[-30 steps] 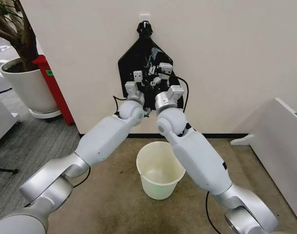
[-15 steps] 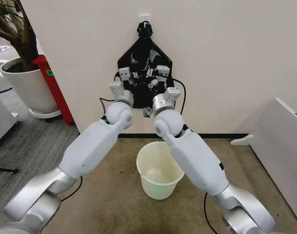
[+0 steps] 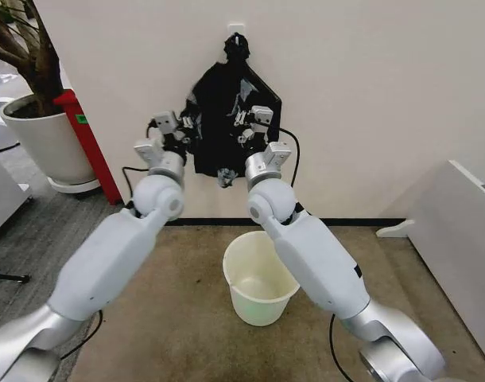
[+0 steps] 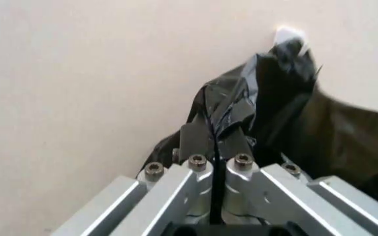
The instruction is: Place the garbage bag over the trash bin.
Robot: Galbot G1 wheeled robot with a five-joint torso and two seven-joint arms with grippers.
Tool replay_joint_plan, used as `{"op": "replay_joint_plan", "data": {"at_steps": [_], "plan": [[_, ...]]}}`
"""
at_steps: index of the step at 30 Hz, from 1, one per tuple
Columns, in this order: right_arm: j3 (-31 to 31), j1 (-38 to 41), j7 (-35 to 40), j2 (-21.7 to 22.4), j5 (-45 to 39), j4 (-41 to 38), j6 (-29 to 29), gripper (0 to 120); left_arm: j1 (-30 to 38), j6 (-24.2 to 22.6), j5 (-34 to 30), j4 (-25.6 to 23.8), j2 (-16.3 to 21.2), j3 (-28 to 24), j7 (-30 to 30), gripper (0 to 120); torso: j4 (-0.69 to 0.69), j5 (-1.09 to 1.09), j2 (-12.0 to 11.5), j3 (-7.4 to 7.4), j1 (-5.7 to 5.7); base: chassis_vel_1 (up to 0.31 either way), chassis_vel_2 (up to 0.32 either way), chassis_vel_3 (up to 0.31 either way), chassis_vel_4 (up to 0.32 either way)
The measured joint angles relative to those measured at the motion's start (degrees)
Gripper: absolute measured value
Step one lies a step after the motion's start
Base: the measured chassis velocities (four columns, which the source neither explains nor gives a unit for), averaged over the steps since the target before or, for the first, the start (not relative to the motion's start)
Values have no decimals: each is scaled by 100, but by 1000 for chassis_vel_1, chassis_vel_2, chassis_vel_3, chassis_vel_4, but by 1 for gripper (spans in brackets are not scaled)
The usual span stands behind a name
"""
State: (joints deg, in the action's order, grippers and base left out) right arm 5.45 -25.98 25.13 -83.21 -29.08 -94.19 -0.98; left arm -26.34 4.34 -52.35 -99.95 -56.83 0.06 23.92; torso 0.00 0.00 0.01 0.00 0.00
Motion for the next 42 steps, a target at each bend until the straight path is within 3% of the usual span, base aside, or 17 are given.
{"op": "replay_joint_plan", "data": {"at_steps": [18, 30, 42], "plan": [[-334, -1046, -21, 389, 109, -1210, 154, 0, -847, -8, 98, -600, 53, 409, -43, 0, 0, 0, 0, 0, 0, 0, 0, 0, 0], [-361, -834, 61, 386, 68, -1209, 498, 0, -838, -9, 138, -550, -56, 401, -53, 0, 0, 0, 0, -1, 0, 0, 0, 0, 0], [24, -300, 361, 210, -161, -1489, 1166, 40, -736, -9, 141, -411, -119, 362, -73, 0, 0, 0, 0, 0, 0, 0, 0, 0, 0]]}}
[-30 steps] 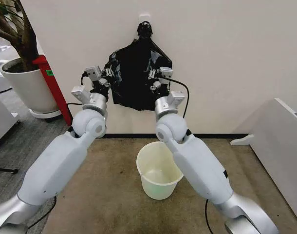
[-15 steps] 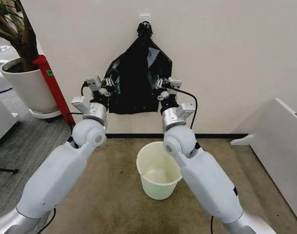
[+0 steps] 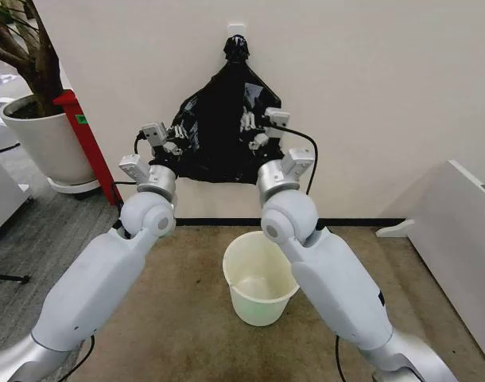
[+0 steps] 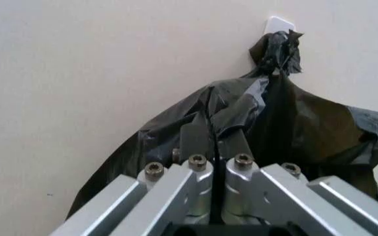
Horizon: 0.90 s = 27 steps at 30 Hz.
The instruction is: Place the garbage bag over the trash bin.
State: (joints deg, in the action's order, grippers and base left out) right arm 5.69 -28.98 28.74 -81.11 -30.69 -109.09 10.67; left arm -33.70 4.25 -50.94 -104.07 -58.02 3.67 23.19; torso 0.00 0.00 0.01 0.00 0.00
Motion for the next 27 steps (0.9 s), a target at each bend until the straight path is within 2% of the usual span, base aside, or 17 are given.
{"op": "replay_joint_plan", "data": {"at_steps": [4, 5, 10, 16, 27], "plan": [[56, 209, 46, -11, 0, 374, 27, 58, -26, 4, 10, -4, -2, 16, -6, 0, 1, -1, 0, 0, 0, 0, 0, 0, 0], [56, 209, 46, -11, 0, 374, 27, 58, -26, 4, 10, -4, -2, 16, -6, 0, 1, -1, 0, 0, 0, 0, 0, 0, 0], [-10, 262, 168, -7, 12, 853, 29, 79, -83, 19, 46, -6, -7, 50, -43, 0, 1, 0, -2, -1, 0, 0, 0, 0, 0], [-69, 228, 198, 80, -3, 846, 96, 97, -83, 32, 52, 32, -1, 57, -76, 0, -1, 1, -1, 0, 0, 0, 0, 0, 0], [-36, 425, 175, 31, -83, 1178, 58, 100, -83, 37, 66, 39, -73, 36, -79, 0, 0, 0, -1, 0, 0, 0, 0, 0, 0]]}}
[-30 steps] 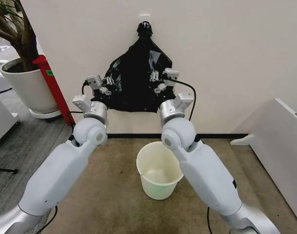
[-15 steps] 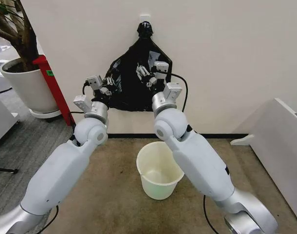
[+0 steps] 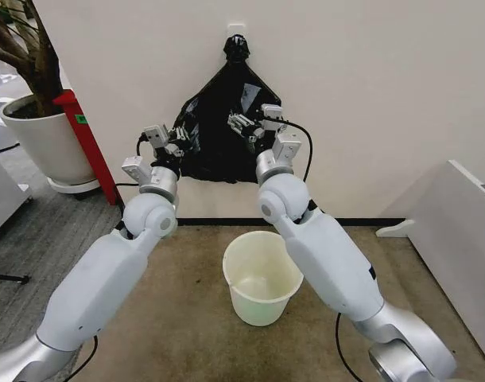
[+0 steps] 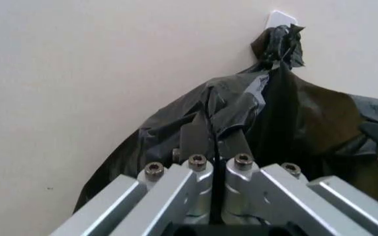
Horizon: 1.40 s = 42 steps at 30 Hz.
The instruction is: Place the garbage bag over the trash bin.
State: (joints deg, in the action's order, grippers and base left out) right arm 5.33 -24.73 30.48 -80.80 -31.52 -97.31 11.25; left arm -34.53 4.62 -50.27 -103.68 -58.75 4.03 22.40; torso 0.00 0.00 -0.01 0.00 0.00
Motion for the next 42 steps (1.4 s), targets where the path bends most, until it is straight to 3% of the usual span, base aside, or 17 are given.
{"op": "replay_joint_plan", "data": {"at_steps": [5, 9, 34, 42], "plan": [[42, 157, -37, -105, -44, 324, -75, 100, -14, 9, 8, 0, 6, 19, -6, 0, 0, 0, 0, 0, 0, 0, 0, 0, 0], [59, 294, -113, -140, -58, 580, -209, 92, -16, 13, 10, 0, 16, 22, -12, 0, 1, 0, 0, 0, 0, 0, 0, 0, 0], [151, 259, -198, -67, -92, 586, -428, 0, -73, 67, 27, -55, 69, 48, -51, 0, 0, 0, 0, 0, 0, 0, 0, 0, 0], [151, 262, -206, -65, -87, 554, -446, 0, -91, 72, 44, -38, 52, 55, -56, 0, 0, 0, 0, 0, 0, 0, 0, 0, 0]]}}
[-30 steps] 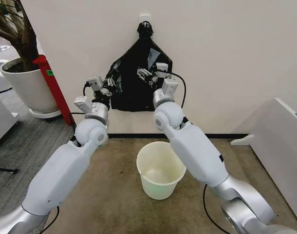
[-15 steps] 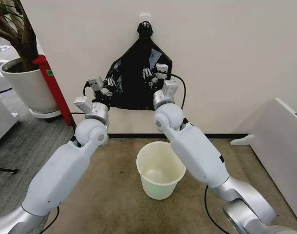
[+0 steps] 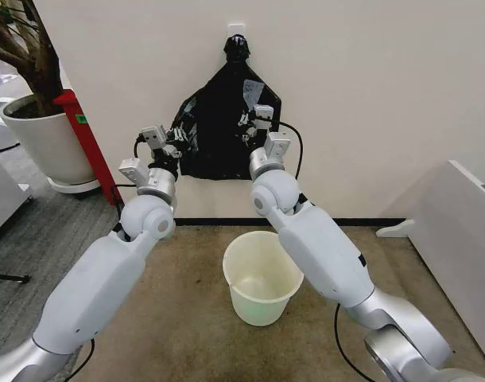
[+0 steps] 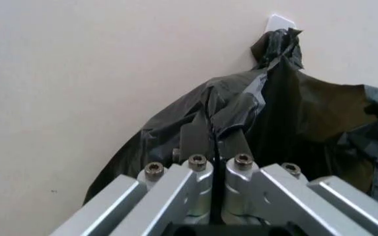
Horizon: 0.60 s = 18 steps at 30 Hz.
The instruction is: Place the garbage bag over the trash bin.
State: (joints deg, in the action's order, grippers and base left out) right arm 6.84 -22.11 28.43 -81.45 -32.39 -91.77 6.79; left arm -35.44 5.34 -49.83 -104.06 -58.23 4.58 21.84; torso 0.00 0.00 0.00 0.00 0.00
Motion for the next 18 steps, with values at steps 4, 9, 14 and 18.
{"op": "replay_joint_plan", "data": {"at_steps": [4, 9, 14, 18], "plan": [[-2, 1, 0, -1, 25, -12, -12, 0, -6, 2, 4, 3, -1, 4, -2, 0, 0, 0, 0, 0, 0, 0, 0, 0, 0], [-24, -70, 22, 52, 139, -118, 20, 0, -25, 23, 7, 3, 43, 22, -33, 0, 1, 0, 1, 0, 0, 0, 0, 0, 0], [-194, -608, 13, 147, 249, -332, 27, 0, -342, 61, 124, 4, 24, 40, -86, 0, -1, 2, 2, 1, 0, 0, 0, 0, 0], [-500, -1243, -95, 190, 325, -606, -32, 0, -788, 103, 307, -10, -100, 48, -173, 0, 1, 0, 1, 0, 0, 0, 0, 0, 0]]}}
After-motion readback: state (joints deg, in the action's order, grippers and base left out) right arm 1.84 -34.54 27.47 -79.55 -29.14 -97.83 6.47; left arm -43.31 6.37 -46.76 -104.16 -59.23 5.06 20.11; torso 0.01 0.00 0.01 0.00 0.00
